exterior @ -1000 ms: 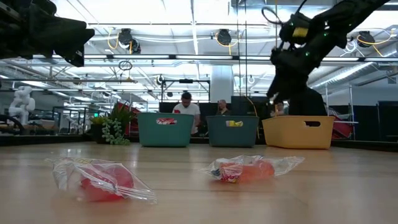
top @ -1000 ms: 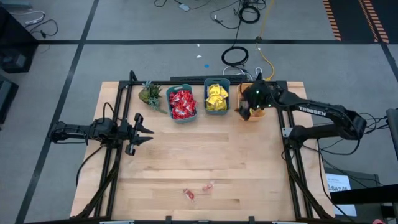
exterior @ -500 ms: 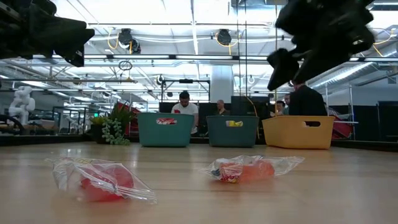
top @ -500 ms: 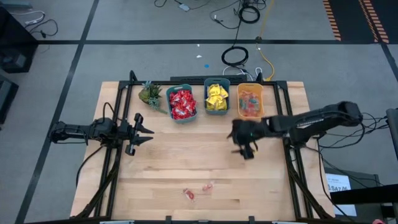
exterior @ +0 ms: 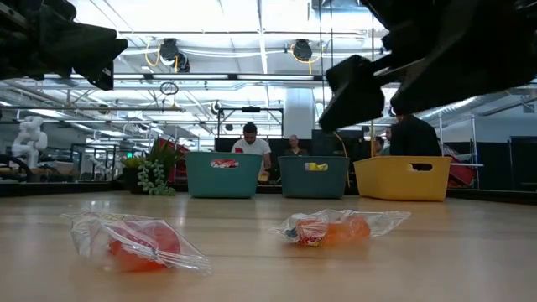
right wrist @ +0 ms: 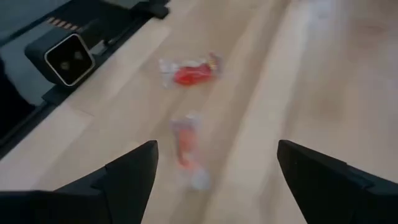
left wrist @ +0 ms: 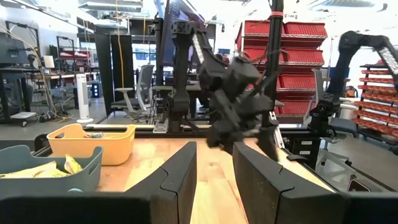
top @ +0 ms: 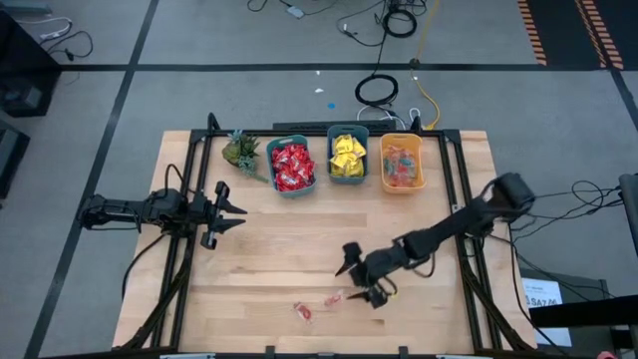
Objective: Sort candy
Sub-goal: Put the orange gummy candy into the yellow bin
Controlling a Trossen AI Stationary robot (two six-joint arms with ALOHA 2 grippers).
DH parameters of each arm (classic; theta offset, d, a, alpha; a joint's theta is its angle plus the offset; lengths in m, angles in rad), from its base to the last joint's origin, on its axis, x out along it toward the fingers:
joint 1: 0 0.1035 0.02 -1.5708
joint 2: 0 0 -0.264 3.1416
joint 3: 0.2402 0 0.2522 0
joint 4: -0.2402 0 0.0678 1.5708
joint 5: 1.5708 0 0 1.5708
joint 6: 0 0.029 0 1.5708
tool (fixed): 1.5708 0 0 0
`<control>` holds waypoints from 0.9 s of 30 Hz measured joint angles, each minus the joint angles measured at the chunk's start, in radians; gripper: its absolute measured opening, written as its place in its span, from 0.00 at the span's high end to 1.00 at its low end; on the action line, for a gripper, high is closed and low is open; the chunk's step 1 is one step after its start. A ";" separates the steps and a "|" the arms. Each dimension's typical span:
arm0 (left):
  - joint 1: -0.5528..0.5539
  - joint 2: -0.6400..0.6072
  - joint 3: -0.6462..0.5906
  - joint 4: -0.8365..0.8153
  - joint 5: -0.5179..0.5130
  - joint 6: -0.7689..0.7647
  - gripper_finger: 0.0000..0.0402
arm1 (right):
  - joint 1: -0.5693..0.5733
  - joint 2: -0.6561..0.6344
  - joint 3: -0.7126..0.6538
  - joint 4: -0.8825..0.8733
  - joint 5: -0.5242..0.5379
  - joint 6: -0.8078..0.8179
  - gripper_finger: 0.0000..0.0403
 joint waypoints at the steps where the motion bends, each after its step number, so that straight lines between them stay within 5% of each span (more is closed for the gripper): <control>1: 0.000 0.000 0.000 0.000 0.000 0.000 0.72 | 0.011 0.038 0.026 0.004 0.000 0.000 0.20; 11: 0.000 0.000 0.000 0.000 0.000 0.000 0.72 | 0.057 0.357 0.227 0.009 0.018 0.085 0.28; 15: 0.000 0.000 0.000 0.000 0.000 0.000 0.72 | 0.055 0.404 0.248 0.022 0.036 0.145 0.46; 21: 0.000 0.000 0.000 0.000 0.000 0.000 0.72 | 0.043 0.390 0.247 0.013 0.031 0.209 0.92; 27: 0.000 0.000 0.000 0.000 0.000 0.000 0.72 | 0.000 0.272 0.239 -0.031 0.051 0.262 0.93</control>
